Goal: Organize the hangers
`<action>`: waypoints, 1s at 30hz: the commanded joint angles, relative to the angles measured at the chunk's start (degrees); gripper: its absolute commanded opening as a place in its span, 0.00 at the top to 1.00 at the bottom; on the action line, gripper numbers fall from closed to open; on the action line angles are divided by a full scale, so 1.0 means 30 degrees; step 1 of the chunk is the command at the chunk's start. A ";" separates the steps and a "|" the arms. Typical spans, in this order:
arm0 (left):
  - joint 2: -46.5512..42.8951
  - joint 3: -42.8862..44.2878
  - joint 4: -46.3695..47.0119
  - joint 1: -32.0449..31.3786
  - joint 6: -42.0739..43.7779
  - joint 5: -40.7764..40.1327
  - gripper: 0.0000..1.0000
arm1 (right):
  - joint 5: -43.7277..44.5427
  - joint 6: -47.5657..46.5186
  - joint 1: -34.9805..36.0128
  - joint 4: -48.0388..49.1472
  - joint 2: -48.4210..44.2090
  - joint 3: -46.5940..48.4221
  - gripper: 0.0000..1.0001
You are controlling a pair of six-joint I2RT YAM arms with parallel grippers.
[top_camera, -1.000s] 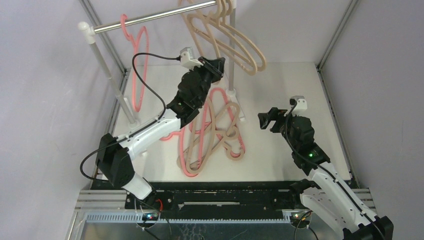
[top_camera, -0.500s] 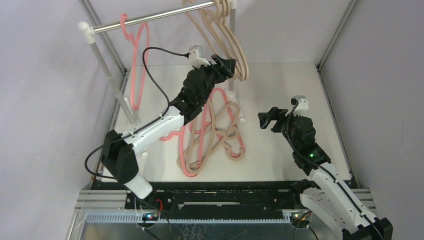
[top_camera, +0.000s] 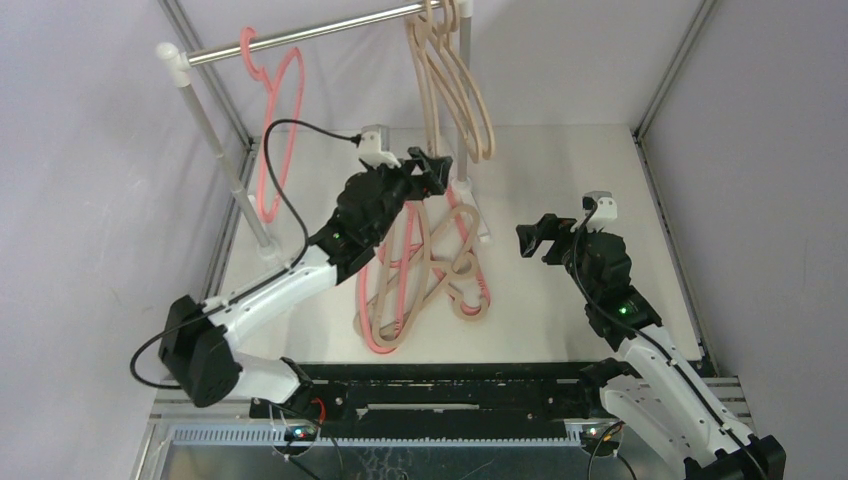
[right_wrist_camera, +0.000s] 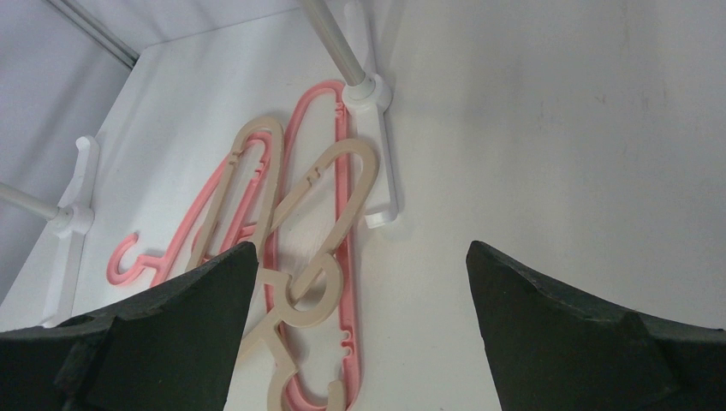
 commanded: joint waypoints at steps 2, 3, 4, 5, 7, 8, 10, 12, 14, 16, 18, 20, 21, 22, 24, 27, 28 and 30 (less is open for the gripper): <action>-0.3071 -0.3203 0.1455 0.0024 0.1171 0.1429 0.10 | 0.0280 0.0113 -0.0150 0.0610 -0.0050 -0.0019 0.00; -0.3455 -0.3703 0.1301 0.0009 0.1182 0.1726 0.10 | 0.0298 0.0112 -0.0150 0.0619 -0.0009 -0.0025 0.00; -0.3763 -0.4256 0.1143 -0.0040 0.1198 0.1994 0.10 | 0.0333 0.0119 -0.0165 0.0638 0.0022 -0.0020 0.00; -0.3974 -0.4805 0.0889 -0.0145 0.1237 0.2145 0.11 | 0.0326 0.0098 -0.0152 0.0648 0.0064 -0.0011 0.00; -0.4168 -0.5881 0.0138 -0.0531 0.1510 0.2011 0.12 | 0.0338 0.0083 -0.0150 0.0670 0.0119 -0.0034 0.00; -0.4186 -0.6655 -0.0338 -0.0829 0.1704 0.1499 0.13 | 0.0294 0.0090 -0.0165 0.0667 0.0100 -0.0035 0.00; -0.4089 -0.7806 -0.0956 -0.1384 0.1915 0.0666 0.14 | 0.0246 0.0040 -0.0151 0.0655 0.0072 -0.0026 0.00; -0.3785 -0.8862 -0.1400 -0.1925 0.1751 -0.0211 0.17 | 0.0184 0.0062 -0.0150 0.0655 0.0040 -0.0020 0.00; -0.3262 -0.9643 -0.1616 -0.2326 0.1353 -0.0658 0.21 | 0.0069 0.0083 -0.0127 0.0724 0.0061 -0.0034 0.00; -0.2609 -1.0104 -0.1828 -0.2739 0.0937 -0.0984 0.26 | -0.0056 0.0139 -0.0136 0.0775 0.0147 -0.0035 0.00; -0.2051 -1.0406 -0.1970 -0.3259 0.0688 -0.1491 0.28 | -0.0151 0.0170 -0.0121 0.0790 0.0185 -0.0020 0.00; -0.1582 -1.0491 -0.2223 -0.3650 0.0609 -0.2087 0.30 | -0.0138 0.0263 -0.0092 0.0669 0.0132 -0.0035 0.00; -0.1361 -1.0458 -0.2389 -0.3764 0.0574 -0.2320 0.32 | -0.0106 0.0285 -0.0092 0.0608 0.0080 -0.0035 0.00; -0.1070 -1.0417 -0.2512 -0.3808 0.0562 -0.2426 0.34 | -0.0076 0.0287 -0.0092 0.0549 0.0030 -0.0013 0.00; -0.0535 -1.0289 -0.2762 -0.3834 0.0458 -0.2581 0.40 | -0.0083 0.0266 -0.0092 0.0494 -0.0033 -0.0035 0.00; 0.0370 -1.0116 -0.2827 -0.3936 0.0316 -0.2434 0.46 | -0.0048 0.0287 -0.0092 0.0441 -0.0078 -0.0026 0.00; 0.0699 -1.0096 -0.2805 -0.4042 0.0277 -0.2437 0.46 | -0.0040 0.0288 -0.0092 0.0422 -0.0063 -0.0034 0.00; 0.1348 -0.9968 -0.2806 -0.4202 0.0229 -0.2496 0.46 | -0.0026 0.0288 -0.0092 0.0377 -0.0057 -0.0034 0.00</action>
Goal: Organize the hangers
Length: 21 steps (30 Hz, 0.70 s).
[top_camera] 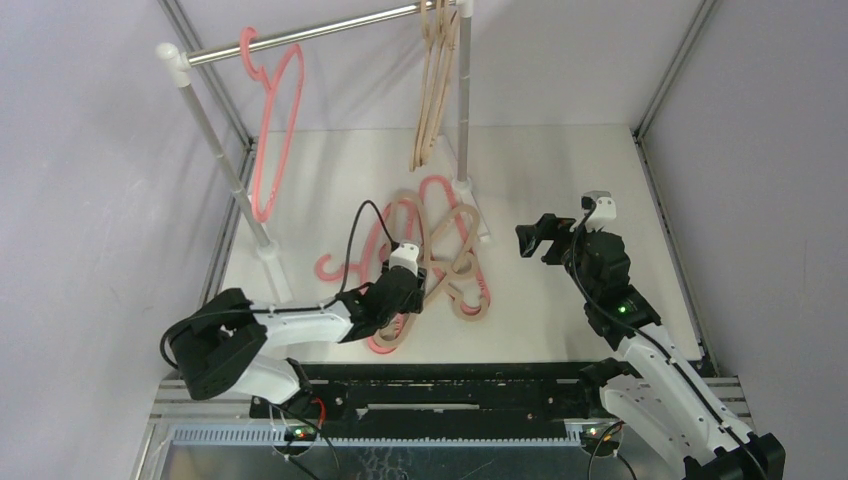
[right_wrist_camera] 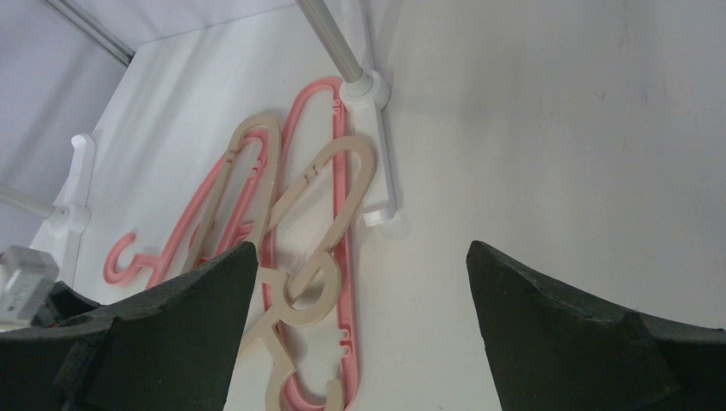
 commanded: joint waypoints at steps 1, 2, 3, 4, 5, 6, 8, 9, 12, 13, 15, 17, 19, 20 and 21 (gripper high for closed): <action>0.1226 0.0604 0.0218 -0.0338 -0.0416 -0.0547 0.46 | -0.0023 0.0295 -0.0099 0.0384 -0.0217 -0.0035 0.00; 0.1492 0.0581 0.0246 -0.0366 -0.0458 -0.0504 0.46 | -0.0011 0.0308 -0.0099 0.0385 -0.0202 -0.0016 0.00; 0.1657 0.0578 0.0275 -0.0385 -0.0536 -0.0488 0.46 | -0.0035 0.0310 -0.0099 0.0385 -0.0189 -0.0032 0.00; 0.1718 0.0515 0.0366 -0.0420 -0.0582 -0.0512 0.47 | -0.0075 0.0310 -0.0099 0.0407 -0.0195 -0.0049 0.00; 0.1656 0.0419 0.0488 -0.0478 -0.0620 -0.0537 0.46 | -0.0098 0.0310 -0.0099 0.0475 -0.0188 -0.0088 0.00; 0.1575 0.0313 0.0539 -0.0508 -0.0619 -0.0543 0.47 | -0.0108 0.0324 -0.0099 0.0513 -0.0187 -0.0140 0.00; 0.1564 0.0344 0.0459 -0.0517 -0.0608 -0.0544 0.46 | -0.0130 0.0383 -0.0099 0.0624 -0.0170 -0.0230 0.00; 0.1633 0.0354 0.0463 -0.0517 -0.0621 -0.0519 0.46 | -0.0167 0.0418 -0.0099 0.0685 -0.0118 -0.0275 0.01; 0.1908 0.0344 0.0554 -0.0568 -0.0674 -0.0313 0.46 | -0.0327 0.0485 -0.0099 0.0789 -0.0043 -0.0298 0.01; 0.1914 0.0361 0.0548 -0.0637 -0.0691 -0.0347 0.46 | -0.0335 0.0485 -0.0099 0.0772 -0.0048 -0.0298 0.01; 0.1693 0.0352 0.0442 -0.0906 -0.0710 -0.0717 0.46 | -0.0285 0.0464 -0.0099 0.0738 -0.0084 -0.0298 0.01; 0.1335 0.0499 -0.0067 -0.1142 -0.0611 -0.1146 0.46 | -0.0222 0.0429 -0.0099 0.0707 -0.0099 -0.0298 0.01; 0.1032 0.0719 -0.0463 -0.1244 -0.0490 -0.1337 0.46 | -0.0186 0.0414 -0.0101 0.0721 -0.0077 -0.0291 0.01; 0.0940 0.0833 -0.0612 -0.1311 -0.0413 -0.1445 0.46 | -0.0200 0.0425 -0.0099 0.0749 -0.0071 -0.0298 0.01; 0.0900 0.0950 -0.0774 -0.1374 -0.0344 -0.1532 0.46 | -0.0242 0.0452 -0.0099 0.0785 -0.0048 -0.0313 0.01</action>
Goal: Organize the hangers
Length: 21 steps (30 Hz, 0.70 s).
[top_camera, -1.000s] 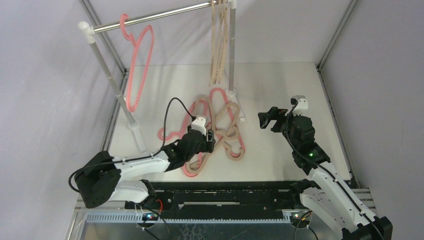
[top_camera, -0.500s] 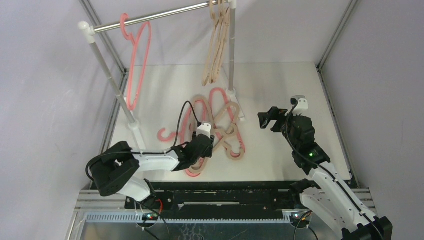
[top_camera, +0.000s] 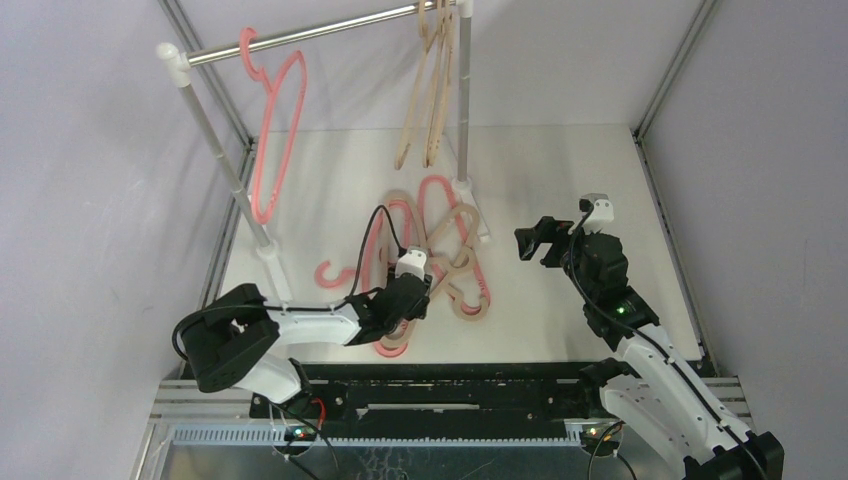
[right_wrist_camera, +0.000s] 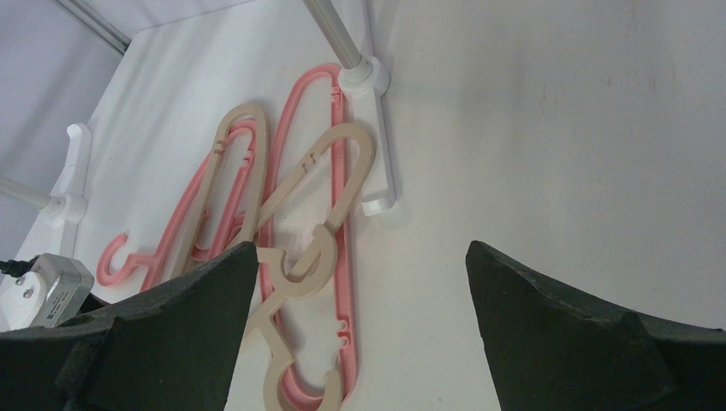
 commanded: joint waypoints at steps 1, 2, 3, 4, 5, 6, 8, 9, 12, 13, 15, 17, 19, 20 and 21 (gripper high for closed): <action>-0.0599 0.0907 -0.1137 -0.0410 -0.0087 -0.0608 0.46 | -0.0073 0.0416 -0.0099 0.0797 -0.0067 0.0053 0.01; -0.0610 0.0995 -0.1216 -0.0550 -0.0055 -0.0771 0.46 | -0.0103 0.0419 -0.0099 0.0808 -0.0050 0.0051 0.01; -0.0574 0.1087 -0.1274 -0.0609 0.0000 -0.0850 0.46 | -0.0093 0.0427 -0.0095 0.0809 -0.0048 0.0051 0.01; -0.0470 0.1179 -0.1321 -0.0642 0.0018 -0.0835 0.46 | -0.0066 0.0436 -0.0091 0.0787 -0.0074 0.0025 0.01; -0.0300 0.1286 -0.1342 -0.0646 0.0065 -0.0793 0.46 | -0.0048 0.0422 -0.0098 0.0807 -0.0077 0.0008 0.01; -0.0048 0.1453 -0.1388 -0.0647 0.0107 -0.0732 0.46 | -0.0034 0.0420 -0.0099 0.0809 -0.0077 -0.0007 0.01; 0.0456 0.1668 -0.1409 -0.0725 0.0141 -0.0615 0.46 | -0.0034 0.0420 -0.0099 0.0808 -0.0106 0.0000 0.01; 0.0687 0.1743 -0.1393 -0.0792 0.0160 -0.0575 0.46 | -0.0036 0.0424 -0.0099 0.0795 -0.0106 -0.0007 0.01; 0.1396 0.1951 -0.1340 -0.0877 0.0168 -0.0443 0.56 | 0.0049 0.0391 -0.0099 0.0753 -0.0126 -0.0007 0.01; 0.1578 0.2001 -0.1330 -0.0881 0.0167 -0.0385 0.57 | 0.0055 0.0391 -0.0099 0.0773 -0.0109 -0.0004 0.01; 0.1813 0.2028 -0.1332 -0.0879 0.0142 -0.0382 0.56 | 0.0049 0.0393 -0.0100 0.0780 -0.0131 0.0009 0.01; 0.1923 0.2021 -0.1352 -0.0856 0.0152 -0.0366 0.51 | 0.0082 0.0390 -0.0099 0.0780 -0.0108 -0.0015 0.01; 0.2100 0.2021 -0.1391 -0.0857 0.0160 -0.0401 0.45 | 0.0077 0.0391 -0.0099 0.0780 -0.0156 -0.0036 0.01; 0.2215 0.2043 -0.1453 -0.0853 0.0167 -0.0392 0.44 | 0.0054 0.0391 -0.0099 0.0765 -0.0131 -0.0029 0.01; 0.2395 0.2049 -0.1498 -0.0859 0.0167 -0.0364 0.45 | 0.0055 0.0416 -0.0099 0.0775 -0.0161 -0.0036 0.01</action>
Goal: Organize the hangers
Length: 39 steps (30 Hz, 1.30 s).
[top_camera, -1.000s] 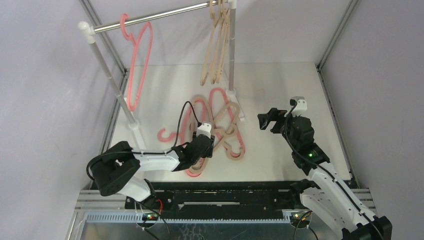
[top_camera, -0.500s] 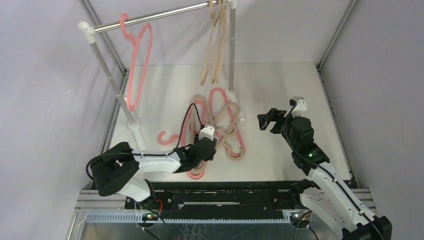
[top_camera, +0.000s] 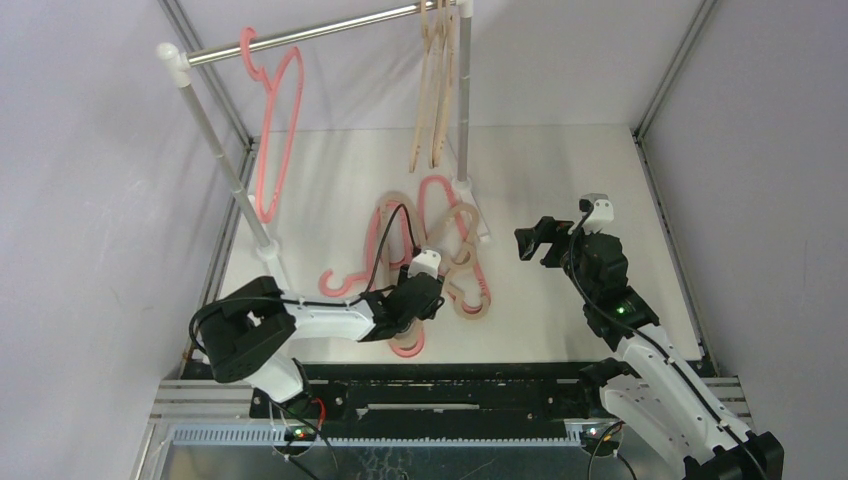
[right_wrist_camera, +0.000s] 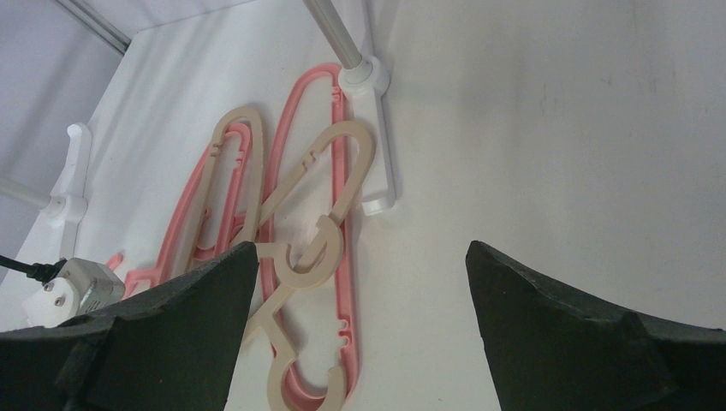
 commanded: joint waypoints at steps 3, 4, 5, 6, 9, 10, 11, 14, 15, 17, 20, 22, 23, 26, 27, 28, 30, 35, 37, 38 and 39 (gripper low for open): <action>0.1000 0.0223 -0.0609 -0.0071 -0.0137 0.0194 0.52 | 0.0055 0.0376 -0.0099 0.0730 -0.0216 -0.0022 0.01; 0.1012 0.0225 -0.0694 -0.0078 -0.0139 0.0181 0.55 | 0.0055 0.0391 -0.0099 0.0738 -0.0223 -0.0022 0.01; 0.1006 0.0196 -0.0770 -0.0064 -0.0168 0.0158 0.56 | 0.0055 0.0378 -0.0114 0.0758 -0.0245 -0.0048 0.01; 0.0969 0.0178 -0.0820 -0.0070 -0.0165 0.0140 0.56 | 0.0041 0.0391 -0.0127 0.0771 -0.0252 -0.0073 0.01; 0.0852 0.0106 -0.0995 -0.0083 -0.0144 0.0041 0.64 | 0.0042 0.0420 -0.0128 0.0830 -0.0279 -0.0102 0.01; 0.0821 0.0055 -0.1035 -0.0076 -0.0162 0.0012 0.69 | 0.0046 0.0451 -0.0128 0.0824 -0.0282 -0.0102 0.01; 0.0807 0.0033 -0.1091 -0.0078 -0.0168 -0.0017 0.72 | 0.0051 0.0437 -0.0128 0.0808 -0.0286 -0.0109 0.01; 0.0711 -0.0020 -0.1329 -0.0085 -0.0197 -0.0124 0.82 | 0.0026 0.0438 -0.0128 0.0841 -0.0390 -0.0153 0.01; 0.0665 0.0019 -0.1559 -0.0076 -0.0198 -0.0140 0.85 | 0.0004 0.0439 -0.0128 0.0858 -0.0424 -0.0192 0.01; 0.0479 0.0131 -0.2007 -0.0080 -0.0182 -0.0235 0.97 | 0.0025 0.0453 -0.0151 0.0864 -0.0457 -0.0223 0.01; -0.0239 0.0455 -0.2985 -0.0065 0.0029 -0.0353 1.00 | 0.0009 0.0466 -0.0159 0.0824 -0.0487 -0.0220 0.01; -0.0981 0.0601 -0.3666 -0.0086 0.0346 -0.0679 1.00 | 0.0025 0.0480 -0.0160 0.0873 -0.0515 -0.0287 0.01; -0.1393 0.0690 -0.4039 -0.0069 0.0573 -0.0847 1.00 | 0.0004 0.0506 -0.0158 0.0881 -0.0531 -0.0312 0.01; -0.2845 0.0885 -0.4985 -0.0063 0.1064 -0.1381 1.00 | 0.0031 0.0565 -0.0158 0.0941 -0.0495 -0.0341 0.01; -0.3354 0.0901 -0.5196 -0.0067 0.1172 -0.1513 1.00 | 0.0045 0.0561 -0.0161 0.0948 -0.0474 -0.0344 0.01; -0.3824 0.0922 -0.5358 -0.0077 0.1288 -0.1585 1.00 | 0.0054 0.0568 -0.0162 0.0949 -0.0460 -0.0344 0.02; -0.4664 0.0993 -0.5789 -0.0079 0.1438 -0.1803 1.00 | 0.0077 0.0585 -0.0176 0.0949 -0.0458 -0.0343 0.02; -0.6057 0.0899 -0.6409 -0.0036 0.1336 -0.2785 1.00 | 0.0084 0.0589 -0.0172 0.0926 -0.0486 -0.0344 0.01; -0.6685 0.0766 -0.6350 -0.0029 0.1251 -0.2920 1.00 | 0.0056 0.0582 -0.0158 0.0923 -0.0515 -0.0341 0.02; -0.7111 0.0751 -0.6348 -0.0003 0.1230 -0.3050 1.00 | 0.0030 0.0603 -0.0158 0.0912 -0.0531 -0.0351 0.02; -0.7399 0.0749 -0.6348 0.0015 0.1211 -0.3179 1.00 | 0.0012 0.0610 -0.0158 0.0911 -0.0544 -0.0345 0.02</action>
